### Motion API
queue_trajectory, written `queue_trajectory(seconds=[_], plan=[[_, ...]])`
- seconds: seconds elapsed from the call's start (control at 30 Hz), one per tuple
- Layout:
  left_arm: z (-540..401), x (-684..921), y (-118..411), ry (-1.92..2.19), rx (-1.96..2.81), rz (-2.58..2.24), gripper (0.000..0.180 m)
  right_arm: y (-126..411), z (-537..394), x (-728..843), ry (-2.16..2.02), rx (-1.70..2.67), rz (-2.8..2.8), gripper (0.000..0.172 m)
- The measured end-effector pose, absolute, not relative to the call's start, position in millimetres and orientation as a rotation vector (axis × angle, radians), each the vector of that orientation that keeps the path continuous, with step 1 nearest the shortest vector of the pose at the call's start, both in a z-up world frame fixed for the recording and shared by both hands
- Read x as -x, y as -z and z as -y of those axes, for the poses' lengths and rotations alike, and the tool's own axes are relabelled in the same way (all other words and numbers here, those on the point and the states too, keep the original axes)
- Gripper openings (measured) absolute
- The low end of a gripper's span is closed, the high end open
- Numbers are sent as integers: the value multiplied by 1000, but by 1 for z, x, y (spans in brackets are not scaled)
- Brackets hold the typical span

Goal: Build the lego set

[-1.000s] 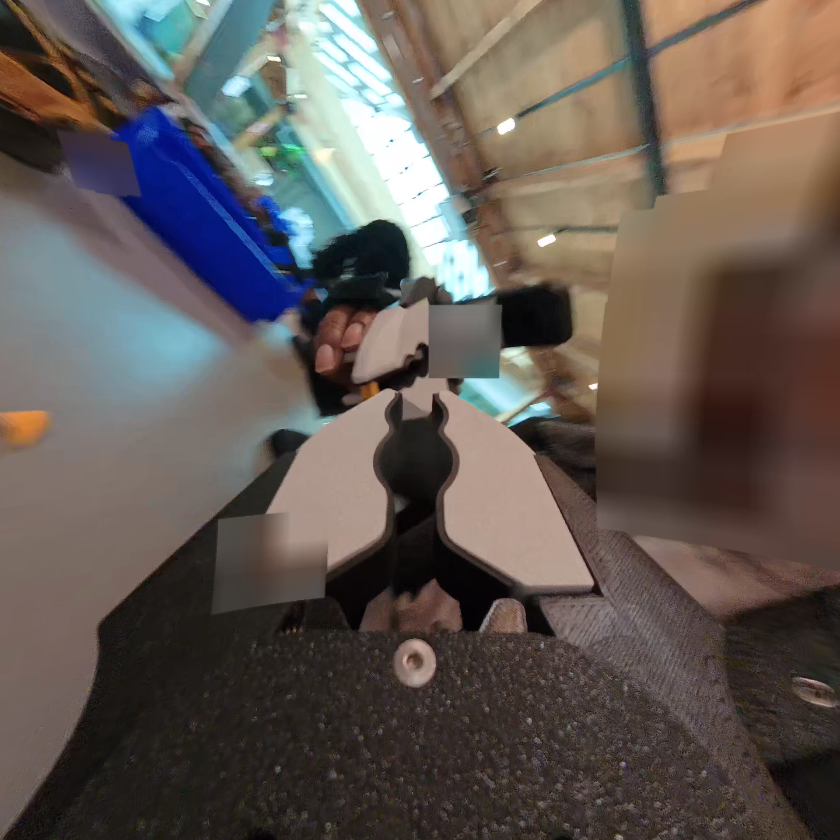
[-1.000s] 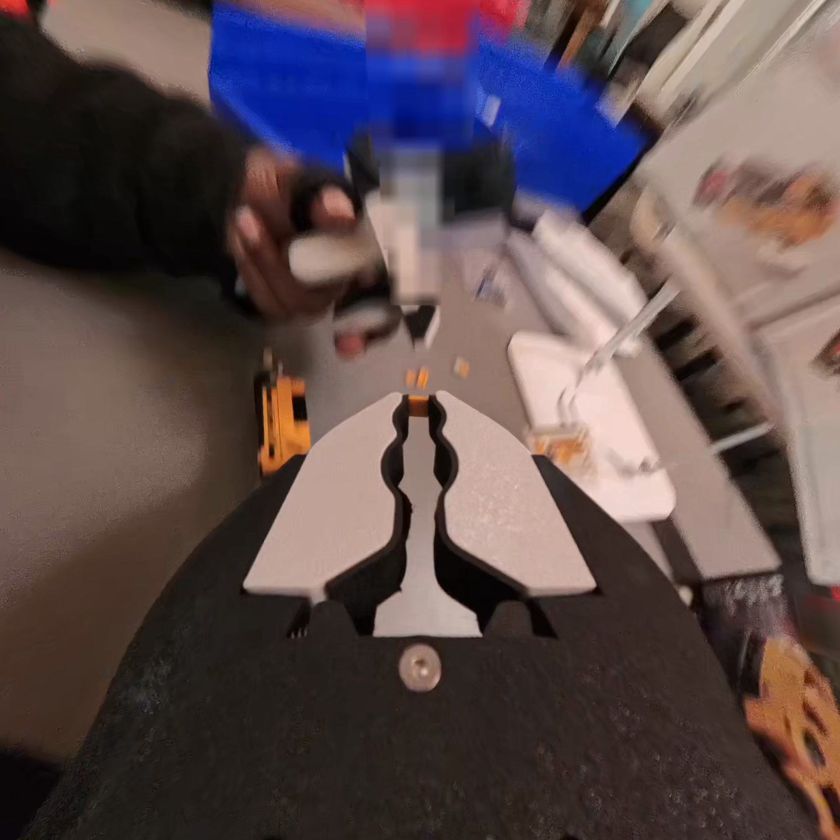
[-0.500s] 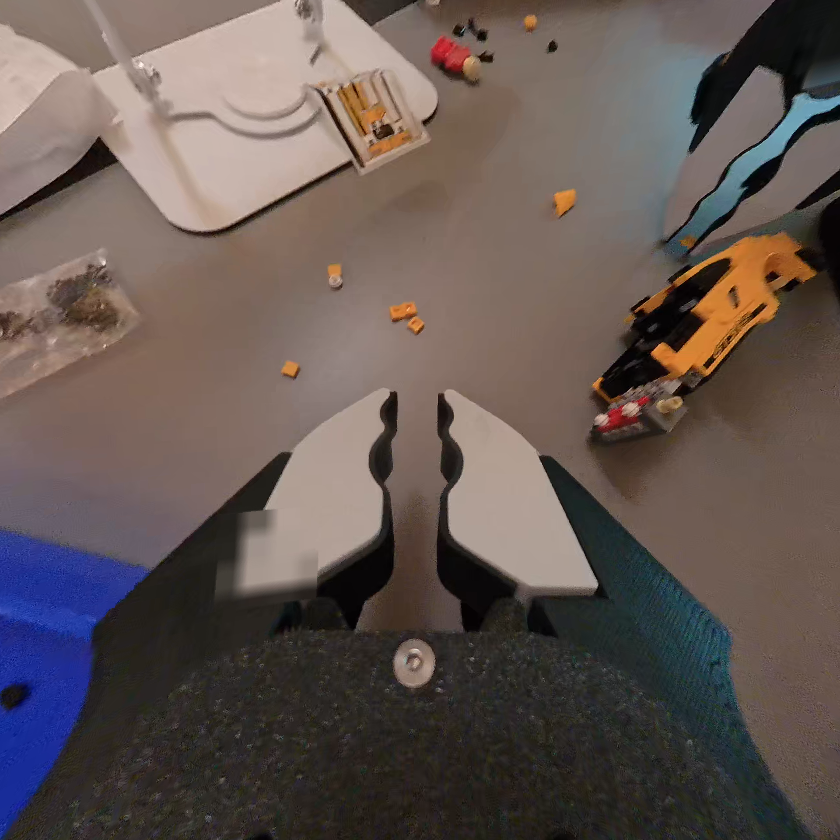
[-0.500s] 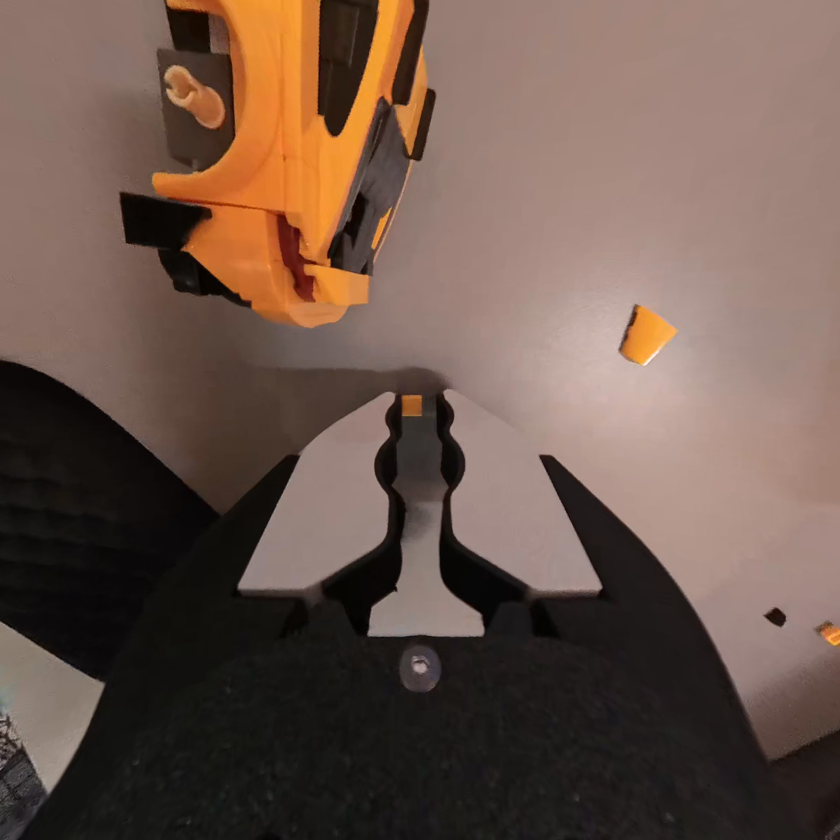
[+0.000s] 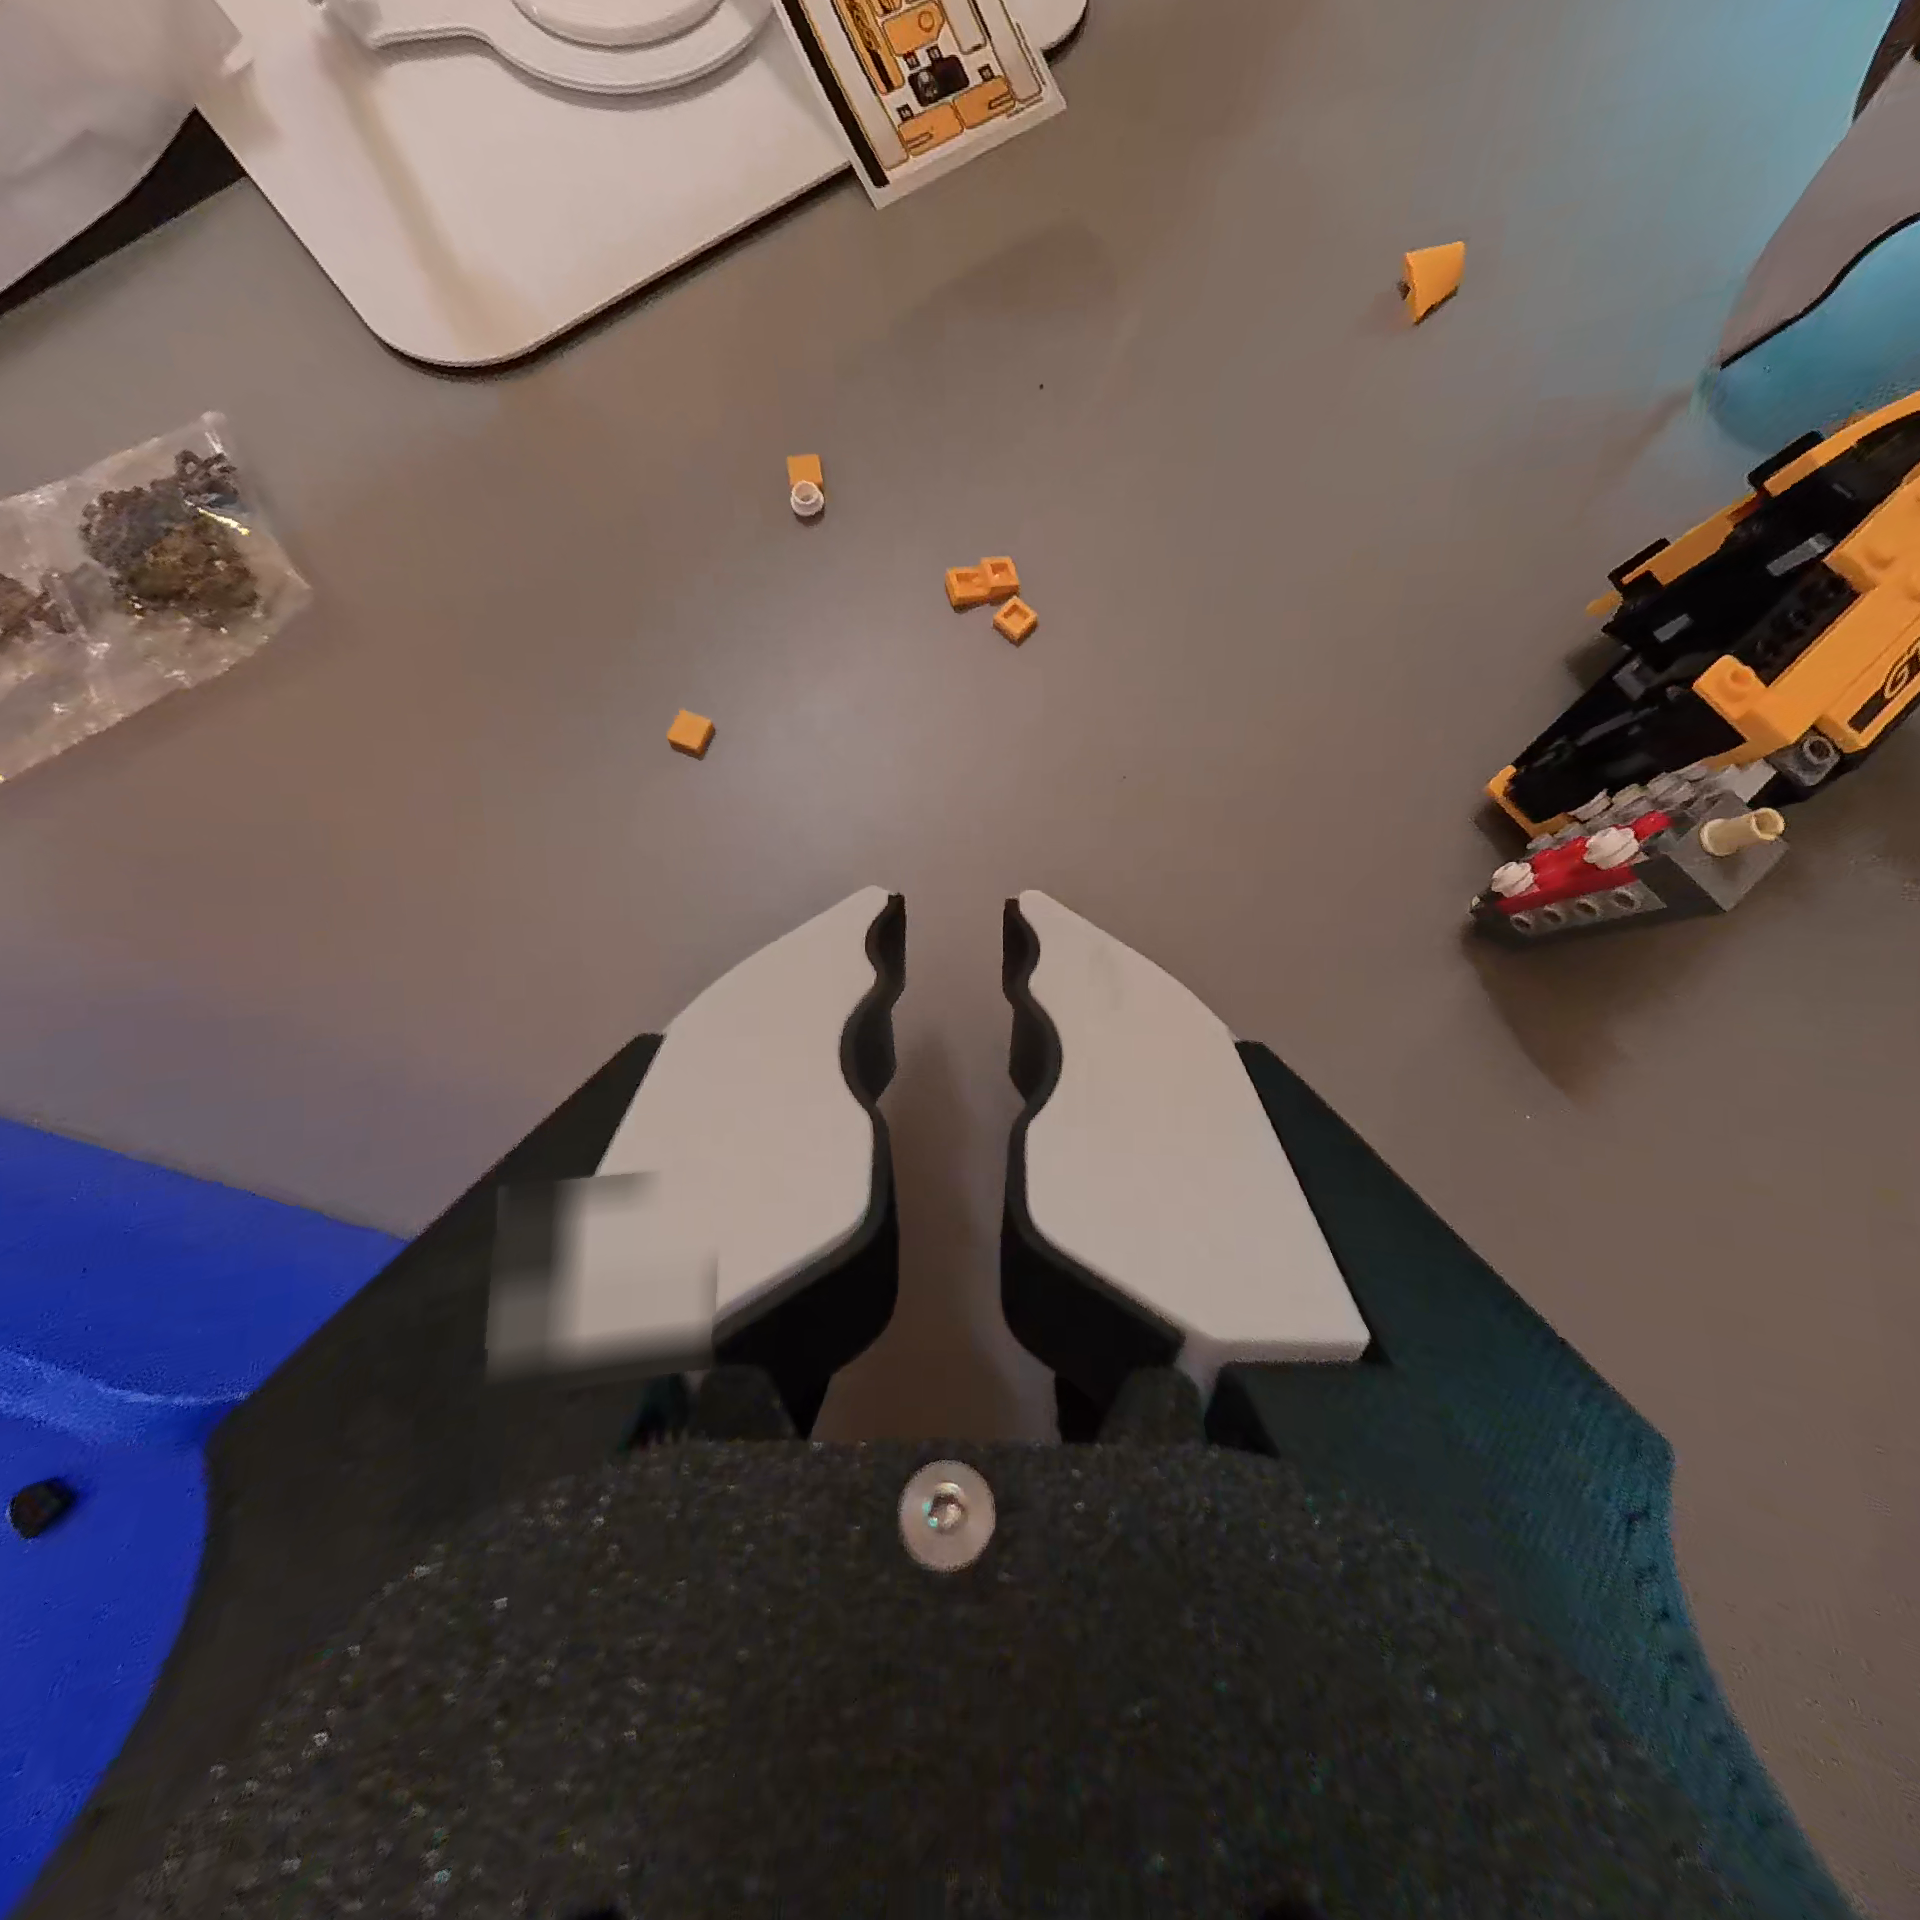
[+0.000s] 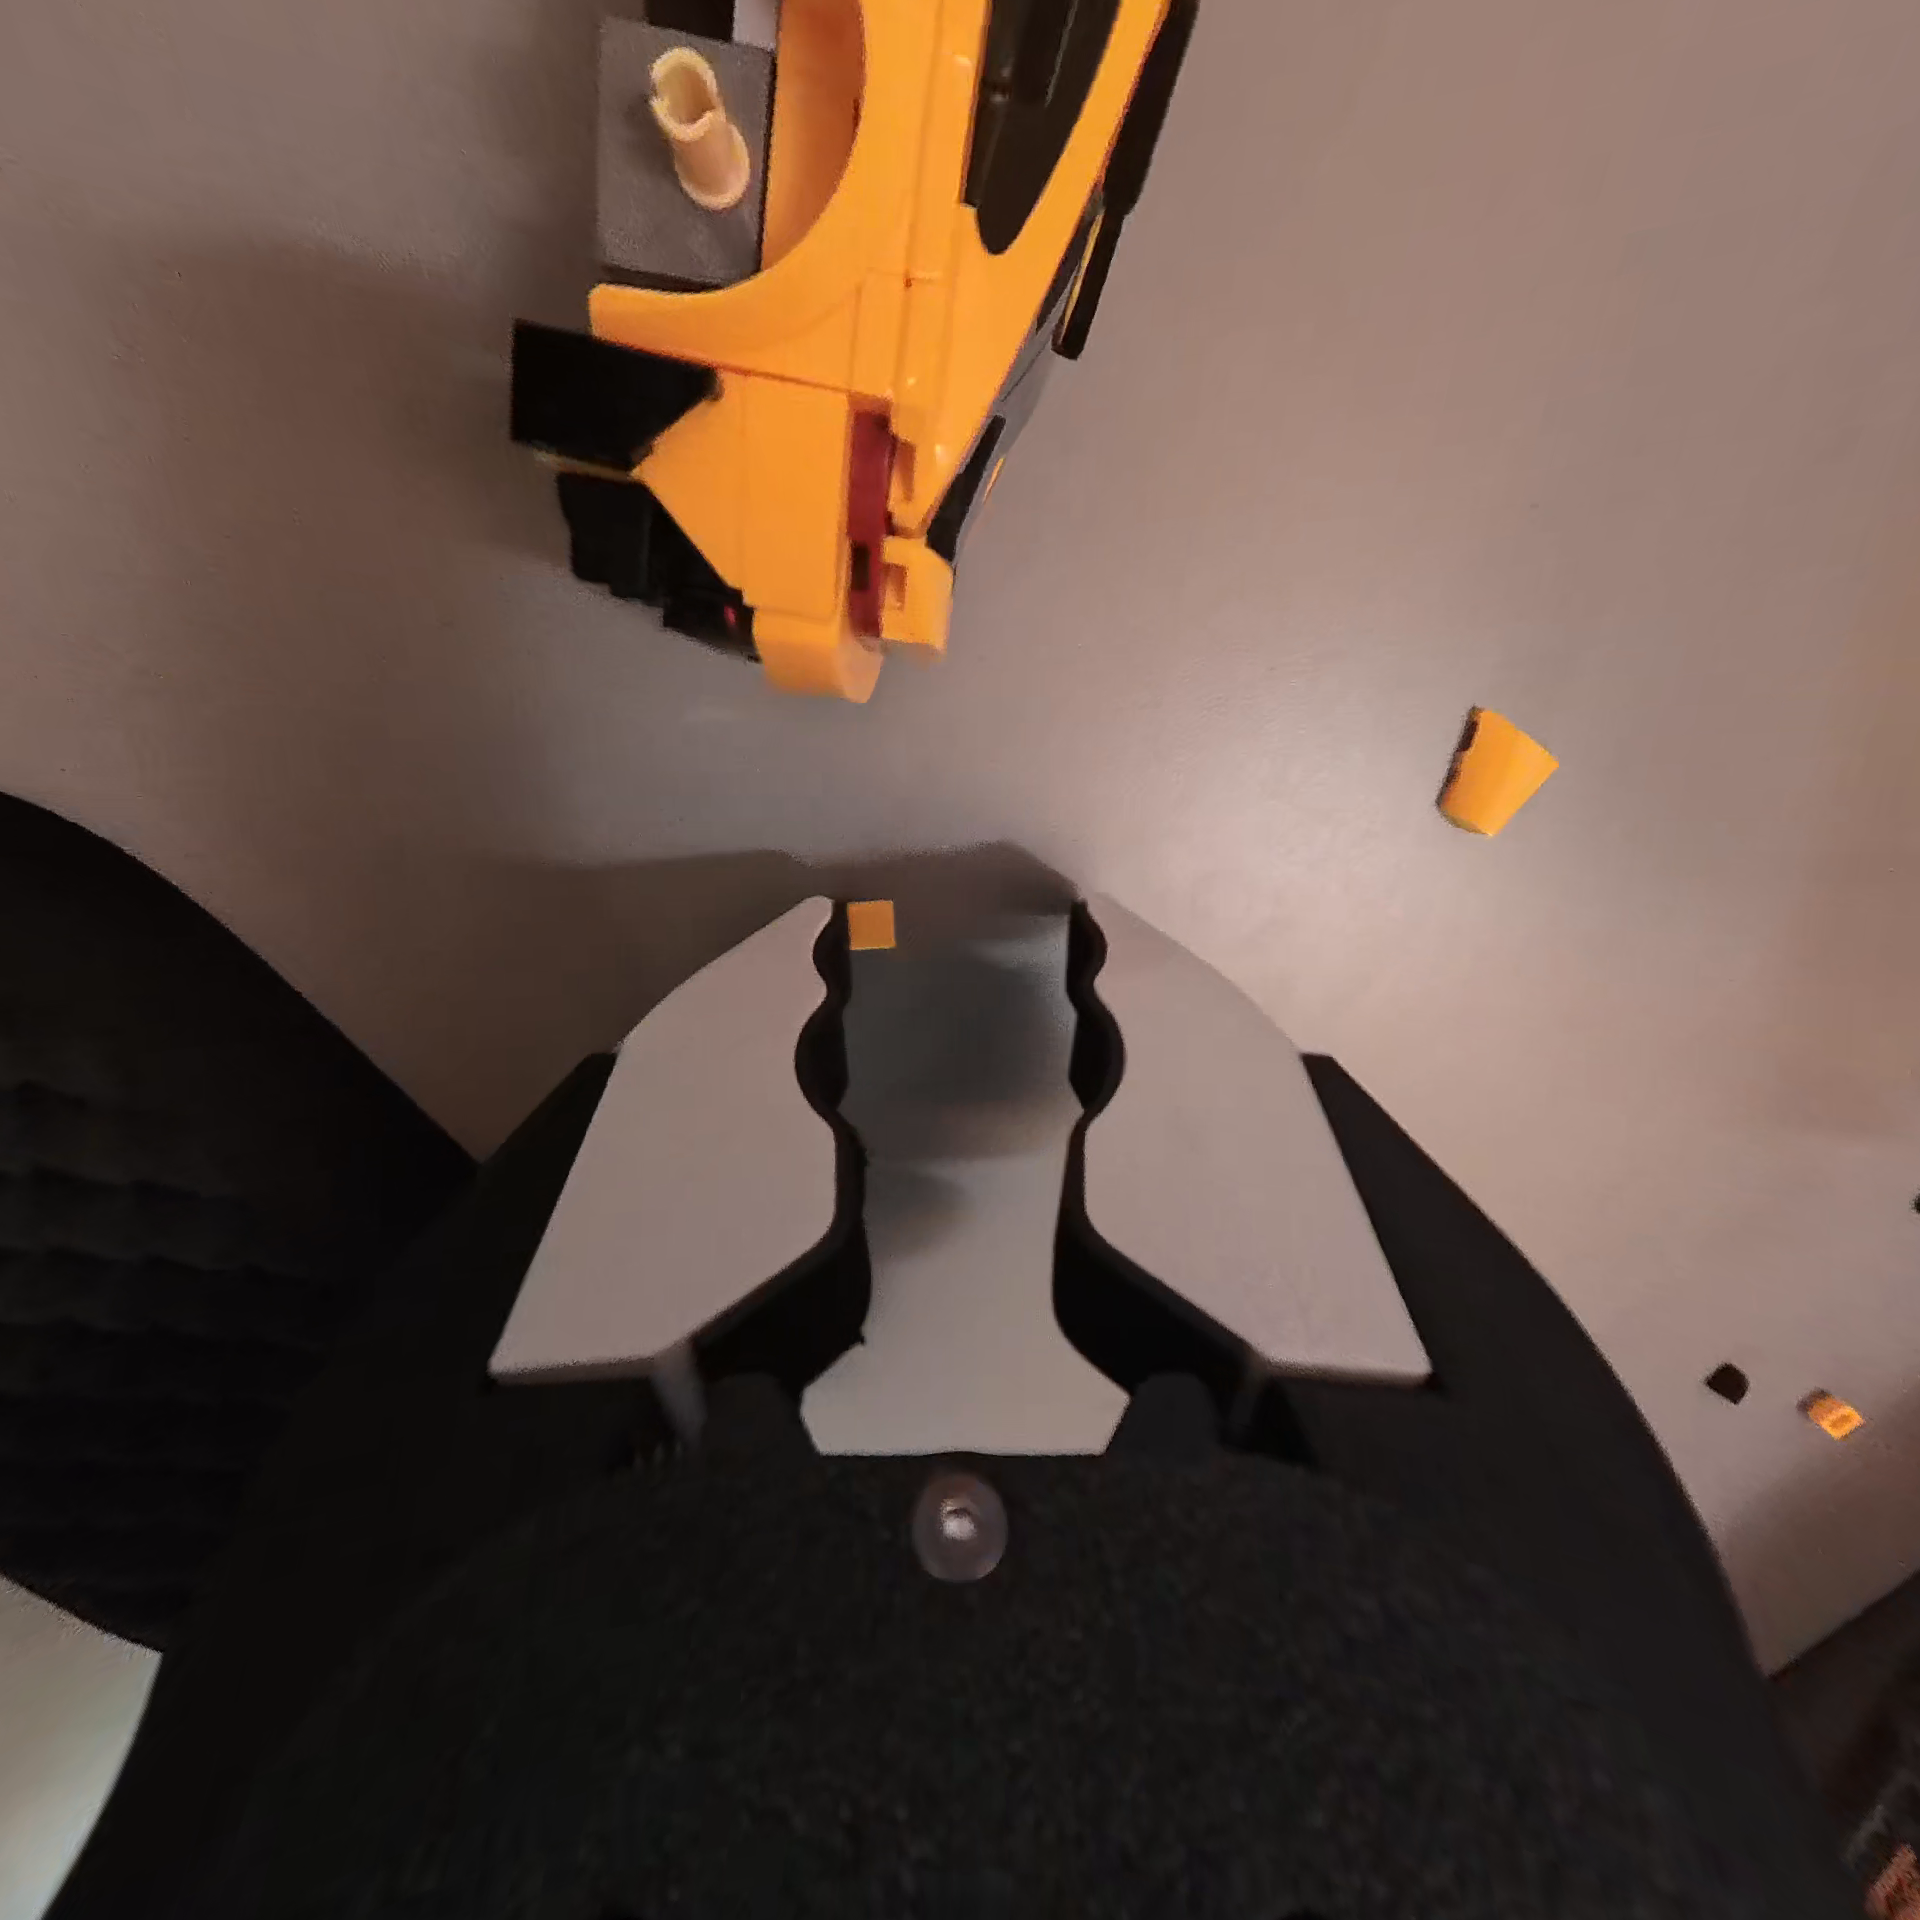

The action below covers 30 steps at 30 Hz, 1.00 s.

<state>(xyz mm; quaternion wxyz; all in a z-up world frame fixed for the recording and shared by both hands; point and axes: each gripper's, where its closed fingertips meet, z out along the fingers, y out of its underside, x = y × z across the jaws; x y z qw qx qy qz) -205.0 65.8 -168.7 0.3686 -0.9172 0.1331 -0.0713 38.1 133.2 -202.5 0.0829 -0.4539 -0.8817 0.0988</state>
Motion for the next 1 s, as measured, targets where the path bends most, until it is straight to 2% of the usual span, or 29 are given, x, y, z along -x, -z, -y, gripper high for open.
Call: queue_trajectory(seconds=[0.17,0.37,0.57,0.77,1.0], plan=[[-68,194,165,229,2325,-374,17,201,-131,-38,-334,1355,2564,54],[-75,120,124,537,2133,-608,12,195,-131,-33,-363,1295,2501,57],[-97,129,115,339,2163,-682,12,170,-122,-30,-516,1309,2399,56],[-76,205,145,46,2392,-488,17,113,-122,-24,-747,1361,1934,52],[-54,227,183,-19,2563,-430,24,114,-120,-48,-852,1467,1627,48]])
